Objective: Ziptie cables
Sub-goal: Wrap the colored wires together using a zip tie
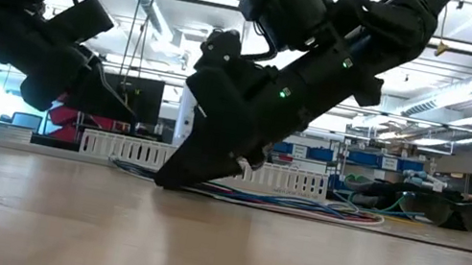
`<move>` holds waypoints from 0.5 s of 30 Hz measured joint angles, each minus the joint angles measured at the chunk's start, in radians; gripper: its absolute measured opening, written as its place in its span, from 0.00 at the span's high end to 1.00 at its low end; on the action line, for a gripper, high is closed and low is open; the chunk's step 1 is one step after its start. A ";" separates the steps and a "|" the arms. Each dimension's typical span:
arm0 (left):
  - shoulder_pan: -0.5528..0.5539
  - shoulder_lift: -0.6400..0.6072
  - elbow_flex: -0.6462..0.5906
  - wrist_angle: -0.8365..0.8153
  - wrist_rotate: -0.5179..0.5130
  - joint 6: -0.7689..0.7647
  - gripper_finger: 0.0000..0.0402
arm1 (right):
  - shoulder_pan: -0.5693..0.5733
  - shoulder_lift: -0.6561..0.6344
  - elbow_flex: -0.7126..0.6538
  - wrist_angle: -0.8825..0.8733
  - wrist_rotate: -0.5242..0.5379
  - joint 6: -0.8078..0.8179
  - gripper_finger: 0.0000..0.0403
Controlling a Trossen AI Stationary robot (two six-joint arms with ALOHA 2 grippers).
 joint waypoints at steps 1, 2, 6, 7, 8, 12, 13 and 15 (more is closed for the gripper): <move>0.000 0.000 0.000 0.004 0.000 0.009 1.00 | 0.001 0.000 0.000 -0.003 0.010 0.000 0.73; 0.000 0.000 0.000 0.008 0.000 0.015 1.00 | 0.004 0.000 0.000 -0.005 0.018 0.001 0.73; 0.000 0.000 0.000 0.012 0.000 0.016 1.00 | 0.011 0.000 0.000 -0.023 0.035 0.022 0.75; 0.000 0.000 0.000 0.012 0.000 0.016 1.00 | 0.012 0.000 0.000 -0.035 0.036 0.028 0.76; 0.000 0.000 0.000 0.012 0.000 0.015 1.00 | 0.015 0.000 0.000 -0.047 0.039 0.037 0.76; 0.000 0.000 0.000 0.012 0.000 0.015 1.00 | 0.018 0.000 0.001 -0.065 0.043 0.064 0.81; 0.001 0.000 0.000 0.012 0.000 0.015 1.00 | 0.018 0.000 0.001 -0.065 0.043 0.069 0.84; 0.001 0.000 0.000 0.013 0.000 0.016 1.00 | 0.018 0.000 0.000 -0.061 0.045 0.069 0.91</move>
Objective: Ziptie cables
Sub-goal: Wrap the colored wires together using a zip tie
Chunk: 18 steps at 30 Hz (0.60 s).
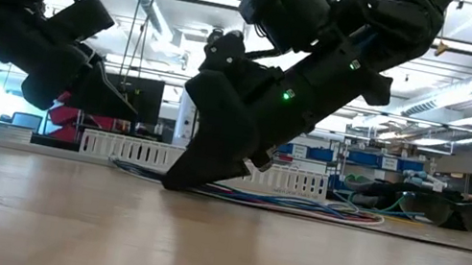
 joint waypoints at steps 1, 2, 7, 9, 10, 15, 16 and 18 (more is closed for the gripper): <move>0.000 0.000 0.000 0.000 0.000 0.000 1.00 | 0.000 0.000 0.000 0.005 0.000 -0.001 0.95; 0.000 0.000 0.000 0.000 0.000 0.000 1.00 | 0.000 0.000 -0.001 0.014 0.000 -0.011 0.97; 0.000 0.000 0.000 0.000 0.000 0.000 1.00 | -0.006 -0.018 -0.003 0.033 -0.011 -0.029 0.99; 0.000 0.000 0.000 0.000 0.000 -0.001 1.00 | -0.006 -0.033 -0.004 0.033 -0.011 -0.042 1.00; 0.000 0.000 0.000 0.000 0.000 -0.001 1.00 | -0.006 -0.040 -0.004 0.033 -0.010 -0.050 1.00; 0.000 0.000 0.000 0.000 0.000 -0.023 1.00 | -0.006 -0.086 -0.004 0.033 -0.008 -0.086 1.00; 0.000 0.000 0.000 0.001 0.000 -0.037 1.00 | -0.006 -0.096 -0.004 0.033 -0.007 -0.095 1.00; 0.000 0.000 0.000 -0.001 0.002 -0.063 1.00 | -0.007 -0.119 -0.004 0.029 -0.007 -0.109 1.00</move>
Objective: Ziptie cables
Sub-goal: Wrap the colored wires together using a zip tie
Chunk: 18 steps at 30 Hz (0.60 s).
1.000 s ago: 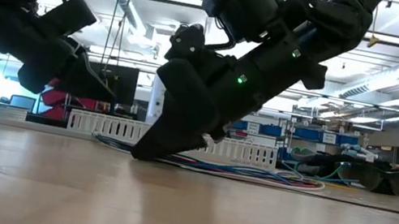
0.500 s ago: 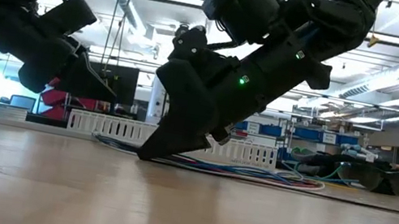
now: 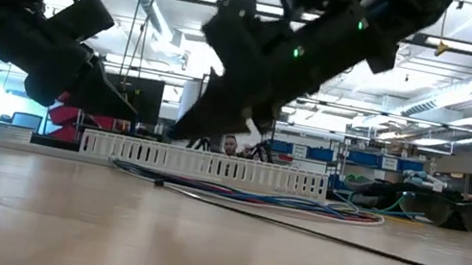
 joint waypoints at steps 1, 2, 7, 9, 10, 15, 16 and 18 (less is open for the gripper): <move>0.000 0.000 0.000 -0.002 0.008 -0.012 1.00 | -0.001 -0.009 0.000 -0.008 -0.005 0.001 1.00; 0.000 0.000 0.000 -0.003 0.020 -0.015 1.00 | -0.004 -0.017 0.001 -0.019 -0.025 0.009 1.00; 0.000 0.000 0.000 -0.001 0.059 -0.017 1.00 | -0.019 -0.010 0.001 -0.024 -0.179 0.063 1.00; 0.000 0.000 0.000 0.000 0.058 -0.014 1.00 | -0.024 0.003 0.002 -0.013 -0.181 0.053 0.97; 0.000 0.000 0.000 0.003 0.058 -0.012 1.00 | -0.026 0.007 0.002 -0.015 -0.183 0.053 0.95; 0.000 0.000 0.000 0.002 0.060 -0.010 1.00 | -0.041 0.008 0.002 -0.034 -0.167 0.065 0.82; 0.000 0.000 0.000 0.001 0.059 -0.011 1.00 | -0.041 0.008 0.002 -0.043 -0.165 0.066 0.79; 0.000 0.000 0.000 0.001 0.059 -0.009 1.00 | -0.039 0.008 0.002 -0.046 -0.168 0.078 0.75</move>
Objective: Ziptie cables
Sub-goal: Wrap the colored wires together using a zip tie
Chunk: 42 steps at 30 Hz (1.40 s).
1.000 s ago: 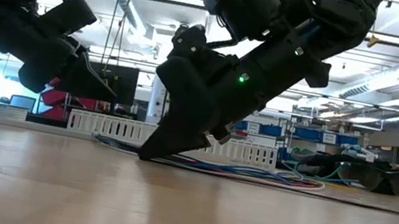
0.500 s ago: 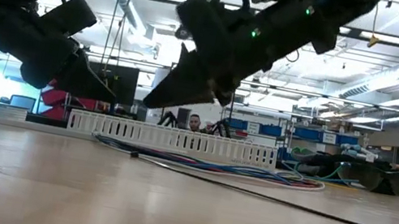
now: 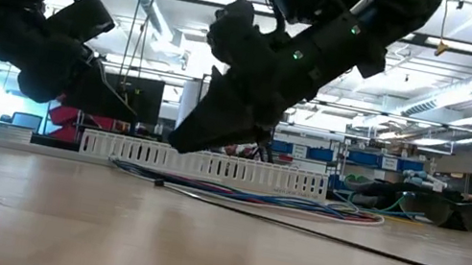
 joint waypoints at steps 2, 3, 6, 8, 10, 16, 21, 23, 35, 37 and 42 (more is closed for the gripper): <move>0.000 0.000 0.000 0.000 0.000 0.006 1.00 | 0.001 0.000 0.000 -0.002 -0.001 0.013 0.72; 0.000 0.000 0.000 0.000 0.000 0.007 1.00 | 0.002 0.000 0.000 -0.007 0.000 0.013 0.71; 0.000 0.000 0.000 0.001 0.000 0.017 1.00 | 0.002 0.000 0.000 -0.004 0.009 0.015 0.70; 0.000 0.000 0.000 0.001 0.000 0.018 1.00 | 0.002 0.000 0.000 0.003 0.011 0.015 0.70; 0.000 0.000 0.000 0.001 0.000 0.018 1.00 | 0.002 0.016 0.001 0.036 0.011 0.015 0.71; 0.000 0.000 0.000 -0.002 0.001 0.018 1.00 | 0.000 0.093 0.000 0.119 0.013 0.013 0.71; 0.000 0.000 0.000 -0.011 0.002 0.018 1.00 | -0.001 0.097 0.000 0.107 0.087 0.001 0.71; 0.000 0.000 0.000 -0.011 0.002 0.018 1.00 | -0.001 0.097 0.000 0.108 0.105 -0.014 0.71; 0.000 0.000 0.000 -0.007 0.002 0.018 1.00 | -0.015 0.097 0.000 0.120 0.121 -0.022 0.71; 0.000 0.000 0.000 -0.007 0.002 0.018 1.00 | -0.016 0.097 0.000 0.118 0.138 -0.026 0.71; 0.000 0.000 0.000 -0.008 0.002 0.018 1.00 | -0.019 0.141 0.002 0.149 0.134 -0.025 0.71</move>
